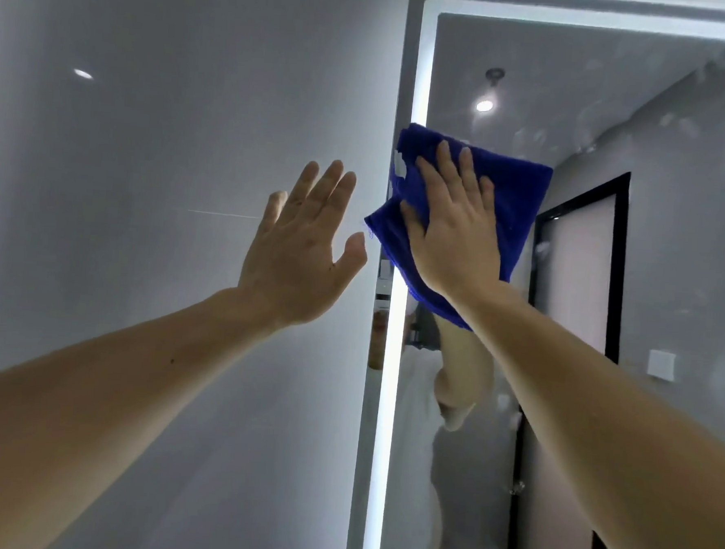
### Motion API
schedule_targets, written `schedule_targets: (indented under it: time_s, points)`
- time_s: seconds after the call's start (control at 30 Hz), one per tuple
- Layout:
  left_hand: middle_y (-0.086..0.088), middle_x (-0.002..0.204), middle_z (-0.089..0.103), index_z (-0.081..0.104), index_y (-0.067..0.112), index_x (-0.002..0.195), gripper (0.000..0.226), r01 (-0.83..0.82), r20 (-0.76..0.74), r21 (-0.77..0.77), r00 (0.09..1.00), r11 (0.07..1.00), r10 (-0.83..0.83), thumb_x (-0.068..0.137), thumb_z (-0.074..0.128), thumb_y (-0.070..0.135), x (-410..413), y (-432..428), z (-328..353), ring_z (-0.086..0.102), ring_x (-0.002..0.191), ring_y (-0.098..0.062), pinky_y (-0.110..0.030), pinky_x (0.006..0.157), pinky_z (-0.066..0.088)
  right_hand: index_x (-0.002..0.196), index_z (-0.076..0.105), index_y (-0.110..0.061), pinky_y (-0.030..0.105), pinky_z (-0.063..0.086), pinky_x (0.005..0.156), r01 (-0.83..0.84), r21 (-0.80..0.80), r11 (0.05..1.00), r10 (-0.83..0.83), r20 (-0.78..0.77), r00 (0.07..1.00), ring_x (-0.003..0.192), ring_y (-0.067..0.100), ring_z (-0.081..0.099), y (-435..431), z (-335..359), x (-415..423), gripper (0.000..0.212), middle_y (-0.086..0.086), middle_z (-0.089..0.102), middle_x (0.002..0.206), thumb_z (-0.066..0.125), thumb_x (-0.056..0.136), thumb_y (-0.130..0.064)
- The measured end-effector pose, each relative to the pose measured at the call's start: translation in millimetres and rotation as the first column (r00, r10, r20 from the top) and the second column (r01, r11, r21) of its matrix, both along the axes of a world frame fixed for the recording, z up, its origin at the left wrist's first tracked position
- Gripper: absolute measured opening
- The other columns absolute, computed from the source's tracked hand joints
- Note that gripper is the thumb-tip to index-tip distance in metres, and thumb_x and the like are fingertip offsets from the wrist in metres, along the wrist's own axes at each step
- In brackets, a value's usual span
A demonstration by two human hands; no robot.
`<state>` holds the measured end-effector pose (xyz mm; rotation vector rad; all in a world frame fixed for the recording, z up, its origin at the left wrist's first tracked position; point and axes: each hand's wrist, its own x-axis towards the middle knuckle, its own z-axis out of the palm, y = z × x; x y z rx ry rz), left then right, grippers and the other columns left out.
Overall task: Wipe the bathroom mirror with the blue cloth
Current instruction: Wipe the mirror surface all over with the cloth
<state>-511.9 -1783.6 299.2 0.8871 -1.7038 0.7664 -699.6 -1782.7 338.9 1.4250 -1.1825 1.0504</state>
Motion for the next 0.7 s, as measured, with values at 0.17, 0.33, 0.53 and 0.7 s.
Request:
schedule_targets:
  time_s: [0.17,0.33,0.53,0.7]
  points:
    - [0.009,0.164,-0.003,0.005,0.028,0.157,0.07,0.002,-0.005,-0.012,1.0,1.0,-0.002,0.093,0.015,0.055,0.7,0.7,8.2,-0.008,0.151,-0.011,-0.033,0.115,-0.015,0.152,0.03,-0.017,0.041,-0.001,0.122,0.021,0.106,0.994,-0.012,-0.082,0.997,0.151,0.025,0.01,6.2,-96.9,-8.0,0.056,0.005,0.019,0.162,0.036,0.102,-0.04]
    - [0.01,0.164,-0.004,0.004,0.031,0.156,0.07,0.007,0.014,-0.019,1.0,1.0,-0.007,0.092,0.013,0.057,-3.0,4.8,14.1,-0.008,0.151,-0.011,-0.039,0.118,-0.01,0.151,0.035,-0.018,0.045,0.009,0.121,0.166,0.175,0.971,-0.111,-0.287,0.952,0.149,0.027,0.019,12.1,-173.6,-22.7,0.058,0.004,0.027,0.16,0.033,0.101,-0.047]
    - [0.009,0.164,-0.005,0.002,0.029,0.156,0.07,-0.012,0.05,-0.049,0.999,0.999,0.015,0.092,0.01,0.056,-3.4,2.9,35.9,-0.009,0.151,-0.011,-0.034,0.114,-0.014,0.152,0.033,-0.018,0.041,0.004,0.122,0.126,0.109,0.986,-0.095,-0.249,0.964,0.15,0.025,0.013,6.7,-85.2,-19.6,0.052,0.003,0.023,0.161,0.035,0.103,-0.036]
    - [0.011,0.164,-0.005,0.002,0.029,0.157,0.073,-0.033,0.022,-0.023,0.999,0.999,0.033,0.09,0.006,0.059,0.2,-2.9,47.4,-0.009,0.15,-0.01,-0.035,0.116,-0.013,0.153,0.026,-0.022,0.04,0.0,0.12,0.036,0.064,0.997,-0.028,-0.113,0.993,0.152,0.02,0.002,-1.2,40.1,-13.4,0.049,-0.002,0.014,0.164,0.032,0.106,-0.036]
